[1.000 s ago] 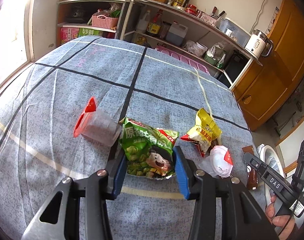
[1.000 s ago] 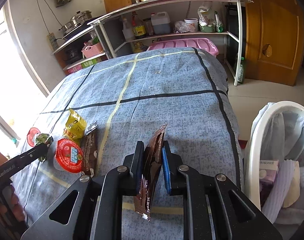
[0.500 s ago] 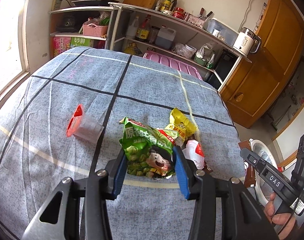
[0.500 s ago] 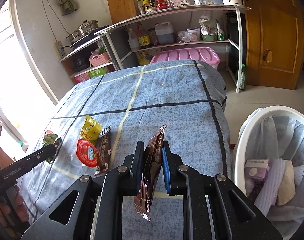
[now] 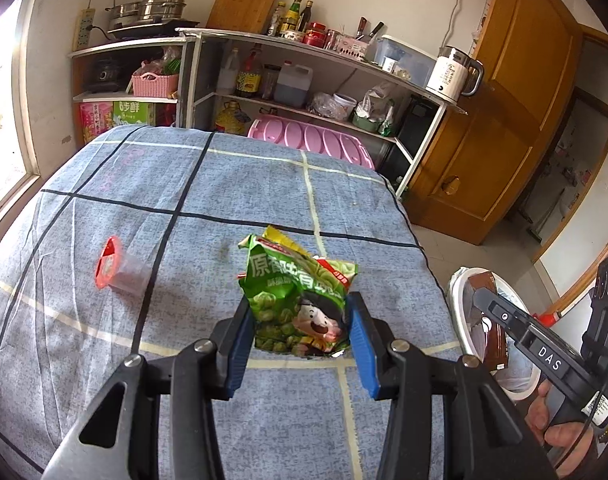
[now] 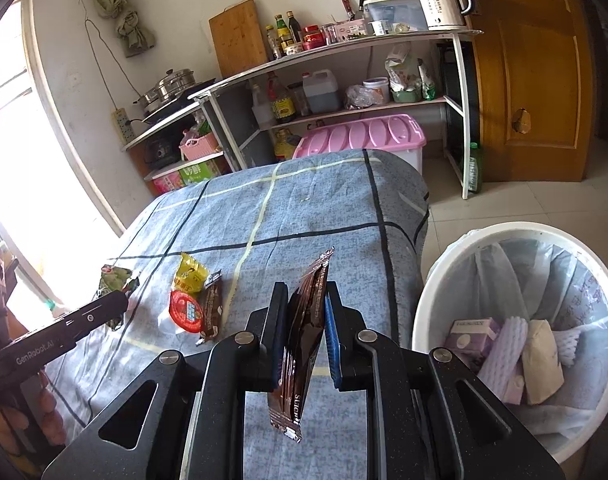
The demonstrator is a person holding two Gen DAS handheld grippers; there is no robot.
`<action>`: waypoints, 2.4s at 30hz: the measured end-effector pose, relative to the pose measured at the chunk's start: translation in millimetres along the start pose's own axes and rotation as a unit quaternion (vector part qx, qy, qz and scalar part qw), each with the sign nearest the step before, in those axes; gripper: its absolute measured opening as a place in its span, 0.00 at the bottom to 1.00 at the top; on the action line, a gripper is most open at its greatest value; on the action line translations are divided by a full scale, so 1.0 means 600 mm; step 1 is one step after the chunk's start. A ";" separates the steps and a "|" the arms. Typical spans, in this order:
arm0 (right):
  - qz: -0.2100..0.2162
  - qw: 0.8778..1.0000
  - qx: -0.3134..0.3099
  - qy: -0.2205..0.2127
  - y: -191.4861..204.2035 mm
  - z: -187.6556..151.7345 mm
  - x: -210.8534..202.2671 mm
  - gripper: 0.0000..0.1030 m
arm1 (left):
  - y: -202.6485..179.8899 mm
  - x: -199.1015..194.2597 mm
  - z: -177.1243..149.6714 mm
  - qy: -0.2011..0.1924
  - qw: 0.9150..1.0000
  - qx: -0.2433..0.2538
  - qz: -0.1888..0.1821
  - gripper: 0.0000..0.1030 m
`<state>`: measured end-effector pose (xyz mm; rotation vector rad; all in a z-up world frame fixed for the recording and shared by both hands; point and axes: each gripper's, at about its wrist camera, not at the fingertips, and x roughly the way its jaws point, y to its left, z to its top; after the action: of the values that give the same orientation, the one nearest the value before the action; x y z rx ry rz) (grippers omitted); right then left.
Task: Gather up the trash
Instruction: 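Carry the chocolate wrapper and green snack bag over the bin and open both tools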
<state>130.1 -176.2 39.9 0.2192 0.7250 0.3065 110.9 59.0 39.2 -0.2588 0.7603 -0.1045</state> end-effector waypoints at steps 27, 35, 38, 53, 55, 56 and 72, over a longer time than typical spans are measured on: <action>-0.082 0.993 0.076 -0.030 -0.208 -0.007 -0.118 0.18 | -0.279 0.068 -0.028 0.051 0.985 0.121 -0.107 0.45; -0.112 0.990 0.088 -0.006 -0.268 -0.020 -0.109 0.18 | -0.348 0.106 -0.051 0.081 0.978 0.140 -0.129 0.45; -0.119 0.989 0.090 0.002 -0.284 -0.023 -0.104 0.18 | -0.364 0.119 -0.062 0.094 0.976 0.145 -0.135 0.46; -0.118 0.986 0.111 0.041 -0.331 -0.032 -0.068 0.19 | -0.397 0.158 -0.086 0.137 0.967 0.164 -0.140 0.49; -0.121 0.985 0.113 0.042 -0.330 -0.034 -0.066 0.19 | -0.395 0.160 -0.086 0.139 0.967 0.162 -0.137 0.49; -0.118 0.985 0.116 0.042 -0.331 -0.035 -0.066 0.19 | -0.393 0.159 -0.086 0.138 0.968 0.161 -0.136 0.51; -0.104 0.988 0.114 0.016 -0.286 -0.030 -0.091 0.34 | -0.324 0.108 -0.060 0.095 0.980 0.126 -0.123 0.60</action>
<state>113.2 -353.8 9.0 0.3539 0.8088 0.0283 132.5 -147.5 23.2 -0.1000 0.8937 -0.4629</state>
